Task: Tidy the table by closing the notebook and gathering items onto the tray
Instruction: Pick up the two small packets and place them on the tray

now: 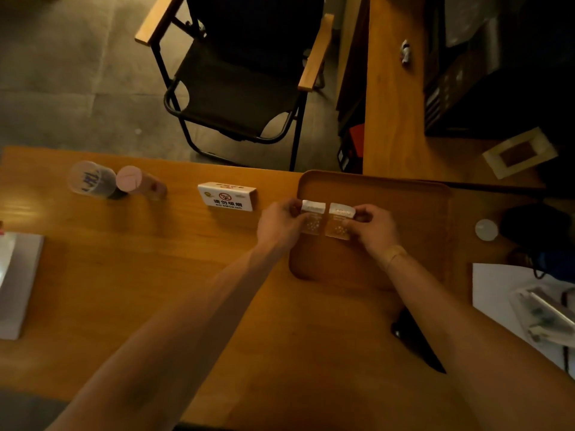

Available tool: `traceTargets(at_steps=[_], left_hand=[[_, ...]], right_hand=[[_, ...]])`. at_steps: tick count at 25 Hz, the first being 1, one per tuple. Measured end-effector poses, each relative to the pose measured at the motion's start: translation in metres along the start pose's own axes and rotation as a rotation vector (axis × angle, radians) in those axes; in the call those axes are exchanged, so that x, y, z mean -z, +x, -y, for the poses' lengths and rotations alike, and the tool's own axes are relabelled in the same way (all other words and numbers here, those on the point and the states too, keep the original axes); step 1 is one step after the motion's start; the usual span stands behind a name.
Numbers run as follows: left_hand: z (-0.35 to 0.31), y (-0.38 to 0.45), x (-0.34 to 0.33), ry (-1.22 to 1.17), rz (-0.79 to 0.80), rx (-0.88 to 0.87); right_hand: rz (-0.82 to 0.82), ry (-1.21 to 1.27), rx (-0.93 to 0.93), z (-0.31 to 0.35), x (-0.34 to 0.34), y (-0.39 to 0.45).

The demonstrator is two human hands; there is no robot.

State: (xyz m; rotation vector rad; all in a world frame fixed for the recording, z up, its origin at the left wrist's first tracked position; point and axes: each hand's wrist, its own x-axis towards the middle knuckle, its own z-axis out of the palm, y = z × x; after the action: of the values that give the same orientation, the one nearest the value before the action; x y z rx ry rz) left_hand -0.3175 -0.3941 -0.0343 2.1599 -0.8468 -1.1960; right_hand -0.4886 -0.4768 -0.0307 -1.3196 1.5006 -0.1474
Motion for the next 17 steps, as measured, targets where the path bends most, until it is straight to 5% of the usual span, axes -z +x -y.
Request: traceTargets(at_steps=[7,12,17], left_hand=[[0.006,-0.005,-0.016,0.41,-0.225,-0.243],[0.006,-0.005,-0.015,0.415,-0.209,-0.221],[0.024,-0.029,-0.005,0.728,-0.107,-0.574]], right_hand=[[-0.163,-0.281,0.13,-0.006,-0.003,0.001],[-0.181,-0.345,0.273,-0.009,-0.005,-0.012],[-0.106,-0.875,0.601,-0.025,-0.004,-0.04]])
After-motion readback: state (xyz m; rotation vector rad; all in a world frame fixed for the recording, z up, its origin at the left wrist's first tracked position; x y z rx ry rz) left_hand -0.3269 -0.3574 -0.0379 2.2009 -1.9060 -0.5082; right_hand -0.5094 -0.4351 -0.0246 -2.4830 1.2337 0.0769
